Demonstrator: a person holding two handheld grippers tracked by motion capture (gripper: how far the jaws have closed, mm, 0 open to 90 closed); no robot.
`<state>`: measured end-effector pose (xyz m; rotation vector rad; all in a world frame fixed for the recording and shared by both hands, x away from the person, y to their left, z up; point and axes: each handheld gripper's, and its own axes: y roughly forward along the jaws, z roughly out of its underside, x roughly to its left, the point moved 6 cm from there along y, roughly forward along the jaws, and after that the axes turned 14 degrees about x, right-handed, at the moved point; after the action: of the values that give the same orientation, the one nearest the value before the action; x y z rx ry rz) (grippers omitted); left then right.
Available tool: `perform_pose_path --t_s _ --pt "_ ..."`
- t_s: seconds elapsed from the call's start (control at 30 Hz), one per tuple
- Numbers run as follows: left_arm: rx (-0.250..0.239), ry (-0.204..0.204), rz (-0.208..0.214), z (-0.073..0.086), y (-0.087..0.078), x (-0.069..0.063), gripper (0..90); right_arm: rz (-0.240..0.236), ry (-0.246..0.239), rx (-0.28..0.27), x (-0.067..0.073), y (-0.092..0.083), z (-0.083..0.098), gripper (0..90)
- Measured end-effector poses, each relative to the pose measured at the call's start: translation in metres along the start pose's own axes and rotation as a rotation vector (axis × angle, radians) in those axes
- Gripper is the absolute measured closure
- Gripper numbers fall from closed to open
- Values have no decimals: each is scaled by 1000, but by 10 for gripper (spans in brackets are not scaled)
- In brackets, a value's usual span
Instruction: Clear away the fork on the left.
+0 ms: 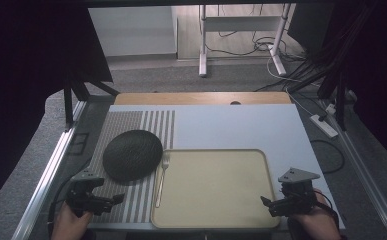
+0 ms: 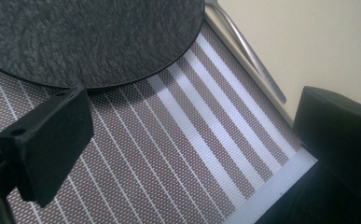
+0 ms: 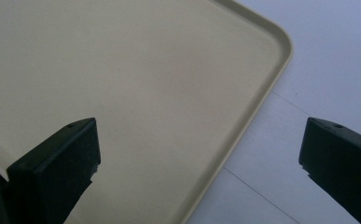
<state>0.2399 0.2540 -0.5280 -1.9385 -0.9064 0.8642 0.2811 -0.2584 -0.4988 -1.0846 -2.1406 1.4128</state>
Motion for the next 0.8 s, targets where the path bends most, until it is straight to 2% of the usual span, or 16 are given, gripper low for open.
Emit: perform_pose_path --t_s 0.33,0.8 --pt "-23 -9 -11 8 -8 -1 0 -2 8 -4 -1 0 0 0" --pt "-25 -20 -28 18 -15 -2 0 -8 26 -3 -3 -1 1 0"
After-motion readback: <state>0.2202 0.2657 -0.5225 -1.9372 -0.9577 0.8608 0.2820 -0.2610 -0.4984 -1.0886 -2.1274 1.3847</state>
